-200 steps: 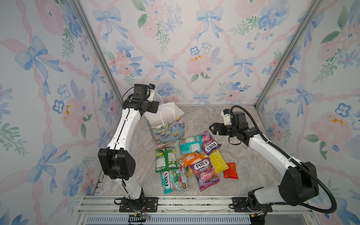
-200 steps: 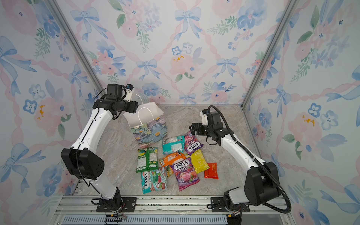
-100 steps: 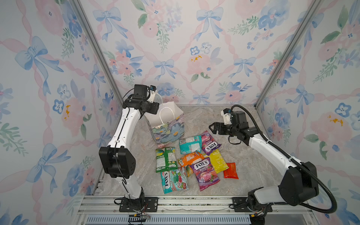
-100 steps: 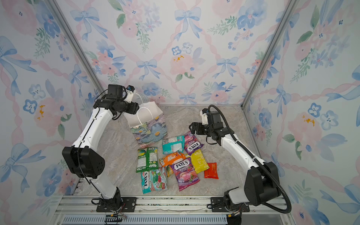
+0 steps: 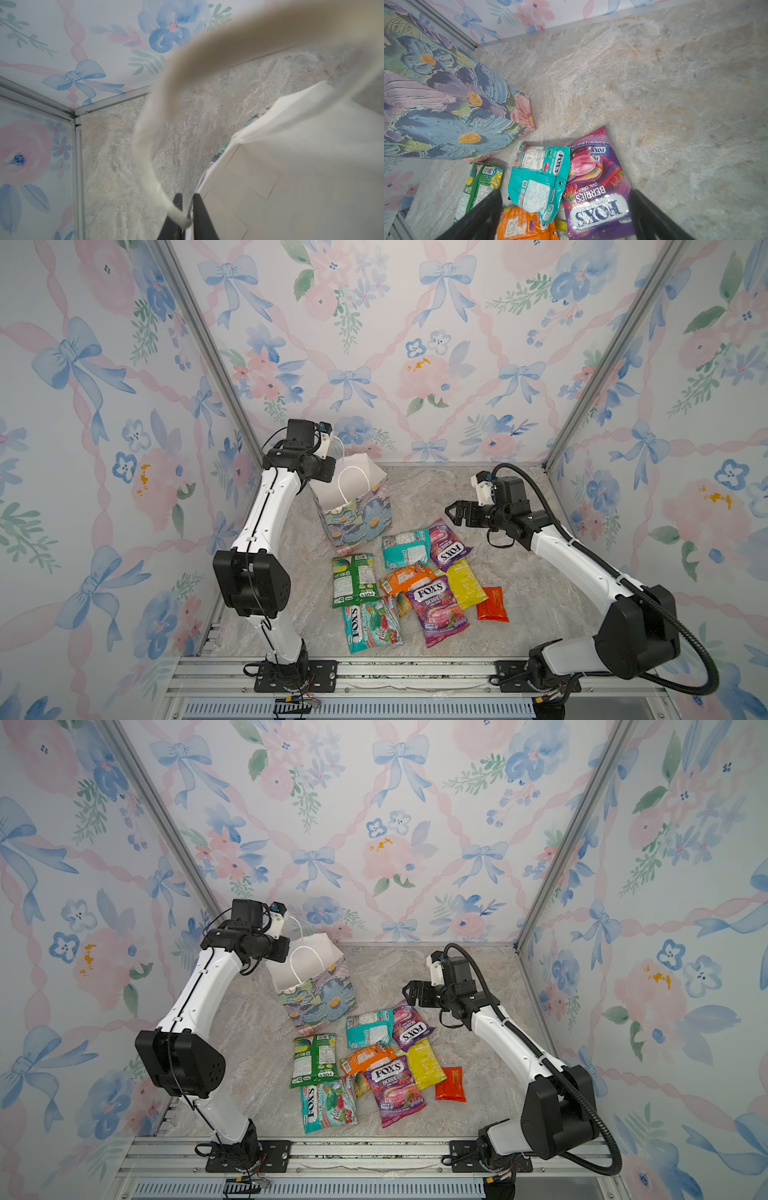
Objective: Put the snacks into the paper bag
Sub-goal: 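Grasp the bag's rim with the left gripper and pull it open, then lower the right gripper onto the purple FOX'S Berries packet and grasp it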
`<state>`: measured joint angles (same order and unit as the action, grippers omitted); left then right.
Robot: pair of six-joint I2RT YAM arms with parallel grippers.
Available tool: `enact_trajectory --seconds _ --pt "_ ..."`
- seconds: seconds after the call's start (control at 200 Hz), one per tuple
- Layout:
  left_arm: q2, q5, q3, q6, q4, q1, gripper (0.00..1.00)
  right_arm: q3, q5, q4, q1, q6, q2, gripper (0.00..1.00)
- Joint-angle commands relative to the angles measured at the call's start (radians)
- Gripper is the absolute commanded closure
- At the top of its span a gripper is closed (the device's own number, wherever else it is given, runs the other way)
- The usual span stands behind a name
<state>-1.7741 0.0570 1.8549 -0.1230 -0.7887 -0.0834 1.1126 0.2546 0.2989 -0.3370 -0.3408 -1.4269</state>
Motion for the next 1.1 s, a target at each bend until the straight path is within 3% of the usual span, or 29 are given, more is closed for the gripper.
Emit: enact_trajectory --seconds 0.0,0.19,0.3,0.41,0.555,0.66,0.835,0.96,1.095 --pt "0.01 -0.039 0.013 0.029 -0.02 0.012 0.9 0.023 0.014 0.002 -0.013 -0.015 -0.005 0.03" --pt "0.02 -0.004 0.012 0.102 -0.029 0.034 0.95 0.03 0.022 -0.003 -0.013 -0.02 -0.018 0.03" --pt "0.021 0.052 -0.003 0.124 -0.032 0.037 0.88 0.03 0.026 -0.004 -0.012 -0.02 -0.019 0.04" --pt "0.022 0.097 -0.009 0.14 -0.039 0.037 0.75 0.031 0.028 0.004 -0.013 -0.018 -0.014 0.04" --pt "0.037 0.116 -0.014 0.141 -0.037 0.039 0.46 0.022 0.079 0.015 -0.007 -0.025 0.005 0.03" --pt "0.019 0.096 -0.004 0.12 -0.037 0.041 0.38 -0.003 0.137 0.017 -0.002 -0.036 0.03 0.03" --pt "-0.021 0.134 0.01 0.117 -0.037 0.056 0.45 -0.068 0.204 0.087 -0.004 -0.042 0.099 0.0" --pt "-0.009 0.247 0.01 0.116 -0.037 0.06 0.5 -0.144 0.227 0.176 -0.018 -0.031 0.171 0.01" --pt "-0.018 0.239 0.006 0.116 -0.035 0.06 0.61 -0.254 0.263 0.231 -0.048 -0.058 0.245 0.04"
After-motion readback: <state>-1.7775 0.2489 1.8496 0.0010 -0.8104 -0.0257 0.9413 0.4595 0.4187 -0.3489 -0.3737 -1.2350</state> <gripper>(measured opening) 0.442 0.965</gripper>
